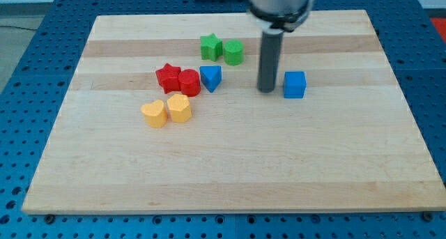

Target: Push the blue triangle into the blue cube

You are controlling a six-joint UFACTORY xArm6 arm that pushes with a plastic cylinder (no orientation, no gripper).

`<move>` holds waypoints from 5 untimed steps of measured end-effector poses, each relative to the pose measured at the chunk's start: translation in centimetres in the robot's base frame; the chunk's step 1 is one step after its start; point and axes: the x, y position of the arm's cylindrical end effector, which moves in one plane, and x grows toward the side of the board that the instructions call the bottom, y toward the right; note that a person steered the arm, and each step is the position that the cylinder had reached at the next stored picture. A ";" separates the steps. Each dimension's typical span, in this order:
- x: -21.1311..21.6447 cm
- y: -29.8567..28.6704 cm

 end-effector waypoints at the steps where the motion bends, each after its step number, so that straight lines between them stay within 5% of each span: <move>1: 1.7 -4.9; 3: -3.4 -13.4; 5: -7.2 -13.5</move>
